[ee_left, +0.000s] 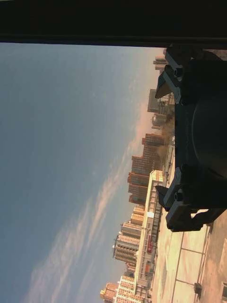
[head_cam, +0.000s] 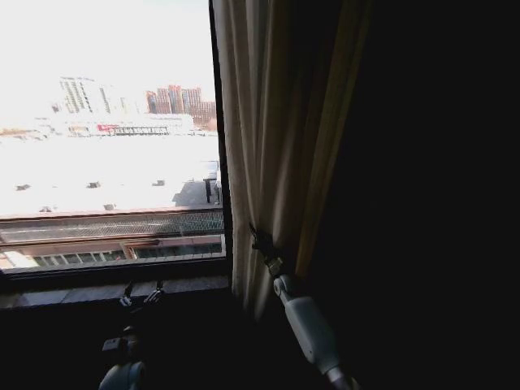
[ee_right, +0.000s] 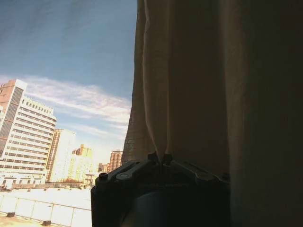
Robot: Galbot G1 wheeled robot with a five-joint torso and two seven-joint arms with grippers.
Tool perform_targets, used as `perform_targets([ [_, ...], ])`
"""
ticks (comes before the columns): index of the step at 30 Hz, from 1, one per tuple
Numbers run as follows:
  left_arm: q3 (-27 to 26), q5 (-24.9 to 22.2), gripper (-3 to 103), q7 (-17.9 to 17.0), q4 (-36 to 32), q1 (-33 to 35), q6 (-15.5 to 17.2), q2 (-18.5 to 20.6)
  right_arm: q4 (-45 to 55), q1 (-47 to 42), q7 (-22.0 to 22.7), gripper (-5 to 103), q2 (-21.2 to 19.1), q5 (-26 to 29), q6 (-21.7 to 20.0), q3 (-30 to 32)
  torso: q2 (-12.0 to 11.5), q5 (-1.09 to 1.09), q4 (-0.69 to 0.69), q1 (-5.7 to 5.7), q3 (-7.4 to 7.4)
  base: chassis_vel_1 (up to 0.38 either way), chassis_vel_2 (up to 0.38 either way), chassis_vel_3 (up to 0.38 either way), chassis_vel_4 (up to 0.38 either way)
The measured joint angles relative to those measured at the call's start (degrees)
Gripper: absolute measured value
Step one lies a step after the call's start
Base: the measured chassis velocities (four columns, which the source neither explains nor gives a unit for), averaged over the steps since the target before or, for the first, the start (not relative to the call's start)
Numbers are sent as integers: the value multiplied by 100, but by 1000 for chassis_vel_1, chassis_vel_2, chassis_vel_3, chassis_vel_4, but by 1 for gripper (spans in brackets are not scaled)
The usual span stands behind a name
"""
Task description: Open the curtains by pulling them apart, changing their state from closed to fully open.
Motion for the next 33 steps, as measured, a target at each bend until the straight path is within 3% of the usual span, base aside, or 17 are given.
perform_targets([
  [6,1,0,100,0,0,0,0,0,-6,-8,-7,0,14,-32,244,-14,0,0,-2,1,1,-80,-104,77,107],
  [10,5,0,100,1,0,-1,0,-1,-44,54,137,0,21,-391,331,-31,-2,1,-6,7,3,-93,-36,73,29],
  [20,0,0,100,0,0,-1,0,0,-686,515,969,0,101,-829,64,-13,-1,0,1,5,2,0,0,0,0],
  [29,3,0,100,0,0,-1,0,-1,-1512,1005,1125,0,19,-836,58,334,-2,1,-4,6,2,0,0,0,0],
  [33,3,0,100,0,0,-1,0,-1,-1837,1198,1398,0,-18,-894,7,598,-2,1,-1,5,2,0,0,0,0],
])
